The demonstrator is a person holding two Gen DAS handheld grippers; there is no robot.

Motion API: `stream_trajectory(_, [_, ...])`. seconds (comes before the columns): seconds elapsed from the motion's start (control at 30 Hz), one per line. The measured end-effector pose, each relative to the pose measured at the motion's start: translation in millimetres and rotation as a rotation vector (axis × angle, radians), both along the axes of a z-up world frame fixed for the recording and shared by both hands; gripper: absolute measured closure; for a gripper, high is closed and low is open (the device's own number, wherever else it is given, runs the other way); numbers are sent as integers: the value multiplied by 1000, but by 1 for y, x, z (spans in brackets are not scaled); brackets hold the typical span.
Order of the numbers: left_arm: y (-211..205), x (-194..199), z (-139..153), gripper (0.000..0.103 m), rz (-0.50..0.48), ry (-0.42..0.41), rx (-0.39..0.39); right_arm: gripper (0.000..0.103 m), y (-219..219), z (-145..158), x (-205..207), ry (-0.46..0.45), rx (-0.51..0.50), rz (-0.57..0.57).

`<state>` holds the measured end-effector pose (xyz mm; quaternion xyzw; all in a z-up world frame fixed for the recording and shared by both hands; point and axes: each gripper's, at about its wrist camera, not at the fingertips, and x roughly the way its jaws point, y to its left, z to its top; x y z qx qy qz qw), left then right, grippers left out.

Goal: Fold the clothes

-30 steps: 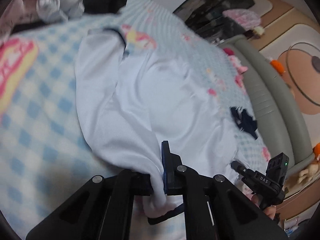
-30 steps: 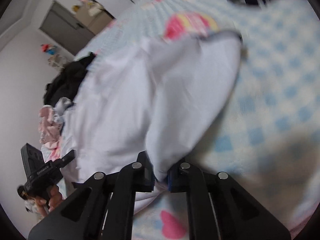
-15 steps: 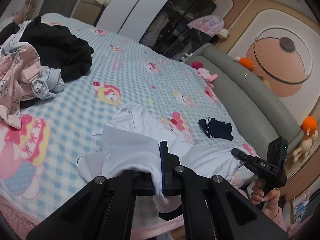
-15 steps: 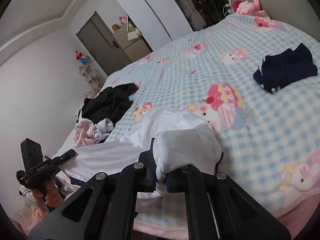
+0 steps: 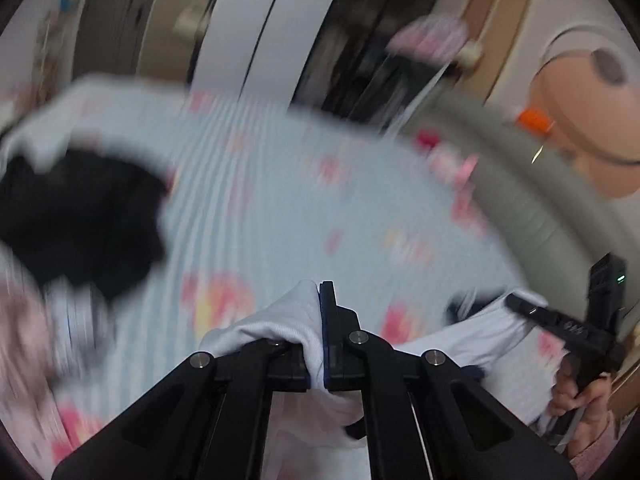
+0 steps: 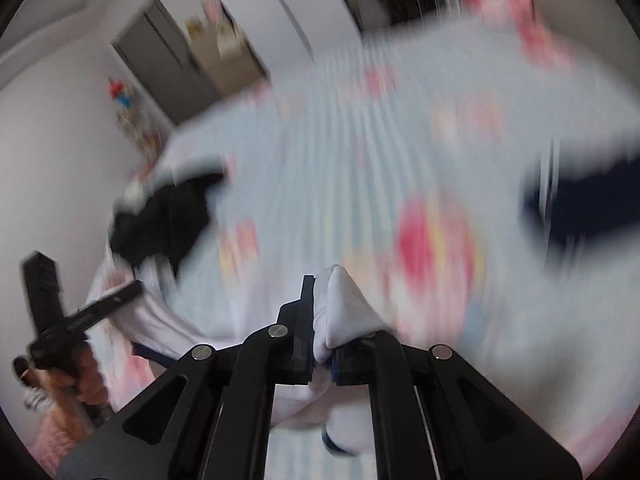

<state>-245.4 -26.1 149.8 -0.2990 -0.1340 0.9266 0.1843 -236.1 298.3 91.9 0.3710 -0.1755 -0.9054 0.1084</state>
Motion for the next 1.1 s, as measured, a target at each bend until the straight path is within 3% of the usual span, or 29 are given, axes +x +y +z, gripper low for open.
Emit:
stream_trajectory(0.1, [3, 2, 119, 100, 2, 201, 36, 99, 8, 124, -14, 229, 14, -51])
stream_trajectory(0.17, [6, 16, 157, 100, 10, 270, 8, 99, 13, 179, 2, 342, 0, -51])
stream_trajectory(0.23, [6, 26, 167, 100, 5, 278, -13, 99, 14, 213, 20, 412, 2, -53])
stream_trajectory(0.33, [1, 36, 141, 100, -7, 231, -19, 99, 13, 214, 48, 451, 31, -63])
stream_trajectory(0.4, [-1, 42, 102, 100, 3, 178, -45, 99, 13, 187, 62, 416, 23, -54])
stream_trajectory(0.5, [-4, 48, 21, 100, -8, 18, -49, 99, 9, 127, 77, 317, 1, -48])
stream_trajectory(0.6, [-4, 58, -69, 100, -21, -144, -64, 99, 3, 36, 89, 175, 21, -58])
stream_trajectory(0.67, [-4, 65, -141, 100, -16, -294, -84, 99, -2, -28, 95, 69, 40, -71])
stream_trajectory(0.77, [-6, 76, -223, 100, -7, -463, -111, 99, 2, -129, 101, -137, -30, -95])
stream_trajectory(0.87, [-12, 91, -266, 100, 2, -528, -127, 99, 13, -201, 108, -274, -103, -135])
stream_trajectory(0.9, [-17, 95, -272, 99, 8, -537, -95, 99, 15, -215, 113, -293, -106, -145])
stream_trajectory(1.03, [-40, 109, -285, 96, 27, -545, 48, 98, 28, -242, 131, -296, -163, -168])
stream_trajectory(1.1, [-46, 114, -286, 94, 28, -542, 83, 98, 32, -244, 136, -297, -182, -172])
